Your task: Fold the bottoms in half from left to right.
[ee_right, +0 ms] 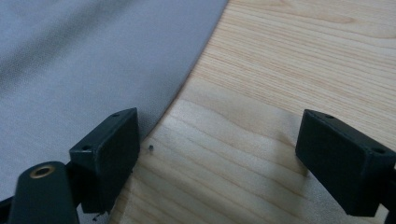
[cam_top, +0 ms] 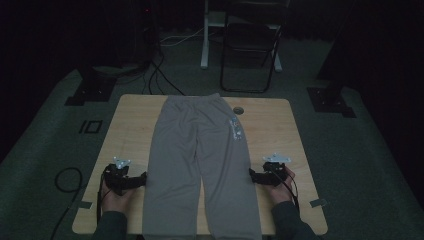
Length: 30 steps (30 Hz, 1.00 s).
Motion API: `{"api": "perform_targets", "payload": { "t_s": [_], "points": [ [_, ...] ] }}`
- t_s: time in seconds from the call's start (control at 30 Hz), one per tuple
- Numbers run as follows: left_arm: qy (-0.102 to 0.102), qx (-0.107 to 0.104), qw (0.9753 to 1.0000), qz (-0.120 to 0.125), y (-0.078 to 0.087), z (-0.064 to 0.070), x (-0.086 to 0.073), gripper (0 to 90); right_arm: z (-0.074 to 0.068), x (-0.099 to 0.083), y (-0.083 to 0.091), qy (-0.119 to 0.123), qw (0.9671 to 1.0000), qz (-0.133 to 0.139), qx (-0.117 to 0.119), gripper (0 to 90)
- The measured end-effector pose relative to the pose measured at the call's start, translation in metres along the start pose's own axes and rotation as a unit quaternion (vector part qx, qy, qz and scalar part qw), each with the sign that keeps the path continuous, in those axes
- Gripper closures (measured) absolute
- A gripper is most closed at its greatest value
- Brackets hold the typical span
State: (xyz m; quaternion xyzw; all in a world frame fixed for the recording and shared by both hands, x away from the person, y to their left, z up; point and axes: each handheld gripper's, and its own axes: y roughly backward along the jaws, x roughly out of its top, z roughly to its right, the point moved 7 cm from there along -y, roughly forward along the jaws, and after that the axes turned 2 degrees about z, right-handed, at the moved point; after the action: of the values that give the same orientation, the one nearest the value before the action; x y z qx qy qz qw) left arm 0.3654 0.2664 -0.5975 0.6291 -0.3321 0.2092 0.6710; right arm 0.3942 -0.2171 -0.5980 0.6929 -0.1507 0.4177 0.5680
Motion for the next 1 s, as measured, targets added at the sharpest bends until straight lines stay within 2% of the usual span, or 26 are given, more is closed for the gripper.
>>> {"api": "perform_targets", "payload": {
  "t_s": [0.07, 0.27, 0.57, 0.6, 0.63, 0.7, 0.77, 0.83, 0.87, 1.0],
  "points": [
    [0.003, 0.001, 1.0, 0.003, 0.001, 0.0, 0.0, 1.6, 0.0, 0.0, 0.0, 0.0, 1.0, 0.0, 0.0, 13.3],
    [0.006, 0.005, 0.9998, 0.018, 0.005, -0.001, -0.001, 14.8, 0.0, 0.0, 0.0, 0.001, 1.0, 0.0, 0.001, 13.4],
    [0.007, 0.005, 0.9999, 0.014, 0.005, -0.001, -0.001, 16.1, 0.0, 0.0, 0.0, 0.001, 1.0, 0.0, 0.0, 13.5],
    [0.01, 0.006, 0.9998, 0.016, 0.007, -0.001, 0.0, 23.8, 0.0, 0.0, 0.0, 0.001, 1.0, 0.0, 0.0, 13.5],
    [0.011, 0.007, 0.9998, 0.016, 0.008, -0.001, 0.0, 23.8, 0.0, 0.0, 0.0, 0.001, 1.0, 0.0, 0.0, 13.5],
    [0.014, 0.01, 0.9998, 0.015, 0.01, 0.0, 0.0, 31.3, 0.0, 0.0, 0.0, 0.001, 1.0, 0.0, 0.0, 13.5],
    [0.016, 0.009, 0.9997, 0.014, 0.01, 0.001, 0.0, 33.3, 0.0, 0.0, 0.0, 0.001, 1.0, 0.0, 0.0, 13.6],
    [0.023, -0.01, 0.9996, 0.015, 0.012, 0.005, 0.001, 36.2, 0.0, 0.0, 0.0, 0.001, 1.0, 0.0, 0.0, 13.6],
    [0.032, -0.03, 0.9989, 0.018, 0.012, 0.01, 0.002, 36.1, 0.0, 0.0, 0.0, 0.0, 1.0, 0.0, 0.0, 13.8],
    [0.03, -0.043, 0.9982, 0.027, 0.015, 0.017, 0.004, 36.2, 0.0, 0.0, 0.0, -0.001, 1.0, 0.0, -0.002, 14.1]
  ]
}}
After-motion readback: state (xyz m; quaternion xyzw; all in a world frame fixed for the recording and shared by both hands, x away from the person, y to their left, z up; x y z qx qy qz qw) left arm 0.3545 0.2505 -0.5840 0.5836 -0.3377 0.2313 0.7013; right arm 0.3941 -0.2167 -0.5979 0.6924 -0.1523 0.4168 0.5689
